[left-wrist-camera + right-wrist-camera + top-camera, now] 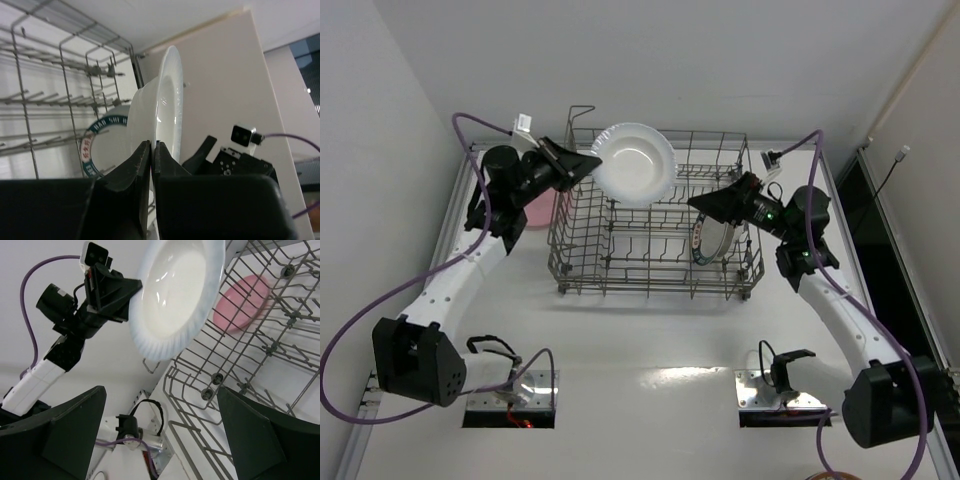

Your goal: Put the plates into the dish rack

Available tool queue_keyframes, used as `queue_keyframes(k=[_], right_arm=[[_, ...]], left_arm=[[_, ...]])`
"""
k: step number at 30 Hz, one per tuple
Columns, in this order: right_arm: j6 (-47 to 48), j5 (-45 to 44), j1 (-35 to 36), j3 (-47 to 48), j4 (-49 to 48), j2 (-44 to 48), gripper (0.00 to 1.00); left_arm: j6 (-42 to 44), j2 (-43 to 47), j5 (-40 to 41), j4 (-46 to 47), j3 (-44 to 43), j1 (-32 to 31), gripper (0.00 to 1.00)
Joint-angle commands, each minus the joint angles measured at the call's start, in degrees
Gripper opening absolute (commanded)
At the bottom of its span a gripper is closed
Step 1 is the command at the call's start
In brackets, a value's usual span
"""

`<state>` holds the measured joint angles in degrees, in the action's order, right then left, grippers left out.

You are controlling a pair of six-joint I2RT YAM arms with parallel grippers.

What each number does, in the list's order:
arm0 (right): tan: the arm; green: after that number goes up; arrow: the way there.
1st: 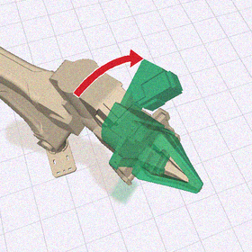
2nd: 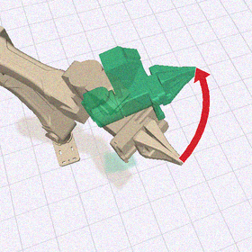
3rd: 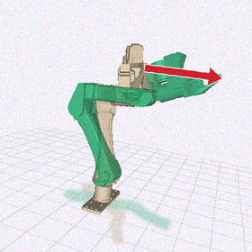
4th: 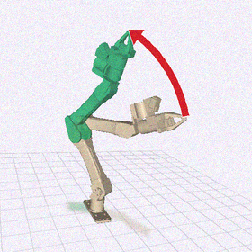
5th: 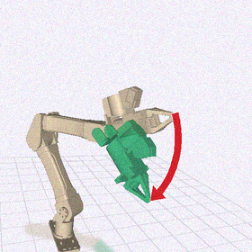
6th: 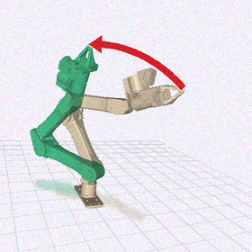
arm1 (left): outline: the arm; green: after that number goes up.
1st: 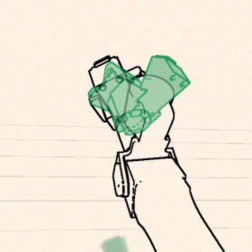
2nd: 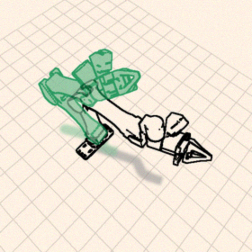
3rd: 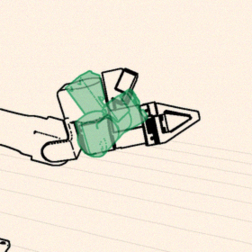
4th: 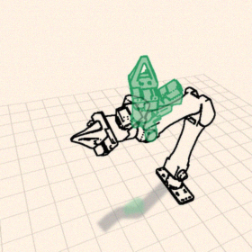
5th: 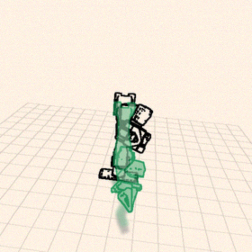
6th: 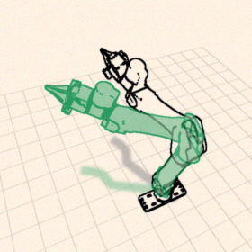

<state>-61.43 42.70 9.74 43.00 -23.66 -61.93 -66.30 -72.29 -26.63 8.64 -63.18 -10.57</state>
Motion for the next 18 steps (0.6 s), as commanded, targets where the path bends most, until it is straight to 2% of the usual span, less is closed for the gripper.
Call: queue_keyframes(k=[1,12,18], right_arm=[[-4.1,1.2,-0.5,-2.5,-9.2,-0.9,0.92],[-5.5,1.2,-1.6,-5.0,-11.8,-4.6,0.92],[-5.5,1.2,-2.1,-5.6,-12.4,-4.6,0.80]], left_arm=[[-1.9,2.4,-1.1,8.3,-0.1,-3.0,0.00],[-1.4,0.8,0.1,7.1,-0.1,-11.6,0.00],[0.3,0.8,1.4,4.7,-0.1,-14.6,0.00]])
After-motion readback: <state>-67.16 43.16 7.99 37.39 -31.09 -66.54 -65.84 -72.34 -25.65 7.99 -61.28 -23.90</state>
